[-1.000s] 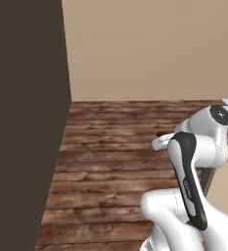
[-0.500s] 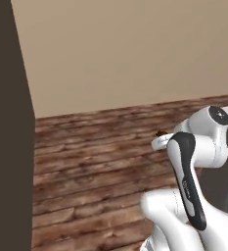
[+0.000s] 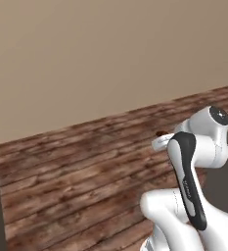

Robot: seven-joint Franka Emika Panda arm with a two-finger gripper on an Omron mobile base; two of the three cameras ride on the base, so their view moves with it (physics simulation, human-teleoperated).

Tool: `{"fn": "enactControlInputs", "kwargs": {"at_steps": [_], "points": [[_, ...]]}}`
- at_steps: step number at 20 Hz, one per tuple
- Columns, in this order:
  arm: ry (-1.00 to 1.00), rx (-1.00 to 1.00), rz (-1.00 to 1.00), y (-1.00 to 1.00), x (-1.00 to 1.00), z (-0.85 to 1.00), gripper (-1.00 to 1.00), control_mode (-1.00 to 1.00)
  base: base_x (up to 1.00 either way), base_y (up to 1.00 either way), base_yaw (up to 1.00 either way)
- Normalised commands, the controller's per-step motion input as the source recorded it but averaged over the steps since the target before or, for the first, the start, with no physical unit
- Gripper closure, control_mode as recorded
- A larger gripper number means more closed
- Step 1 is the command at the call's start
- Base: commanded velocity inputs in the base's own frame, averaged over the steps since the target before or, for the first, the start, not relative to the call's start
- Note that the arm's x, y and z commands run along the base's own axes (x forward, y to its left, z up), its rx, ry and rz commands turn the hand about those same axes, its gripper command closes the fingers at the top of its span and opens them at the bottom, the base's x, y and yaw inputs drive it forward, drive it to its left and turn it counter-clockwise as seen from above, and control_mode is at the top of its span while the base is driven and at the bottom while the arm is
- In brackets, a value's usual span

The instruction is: Take the chicken drumsticks from the pan and place one on each plate on the dining counter.

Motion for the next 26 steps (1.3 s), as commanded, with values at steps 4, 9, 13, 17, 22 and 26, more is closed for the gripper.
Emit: {"fn": "enactControlInputs", "kwargs": {"at_steps": [4,9,13,17,22,26], "points": [[0.0,0.0,0.0,0.0,0.0,0.0,1.0,1.0,1.0,0.39,-0.4],[0.0,0.0,0.0,0.0,0.0,0.0,1.0,1.0,1.0,0.39,-0.4],[0.0,0.0,0.0,0.0,0.0,0.0,1.0,1.0,1.0,0.37,-0.43],[0.0,0.0,0.0,0.0,0.0,0.0,1.0,1.0,0.93,0.38,-0.54],[0.0,0.0,0.0,0.0,0.0,0.0,1.0,1.0,0.93,0.38,-0.54],[0.0,0.0,0.0,0.0,0.0,0.0,1.0,1.0,0.94,0.38,-0.52]]}}
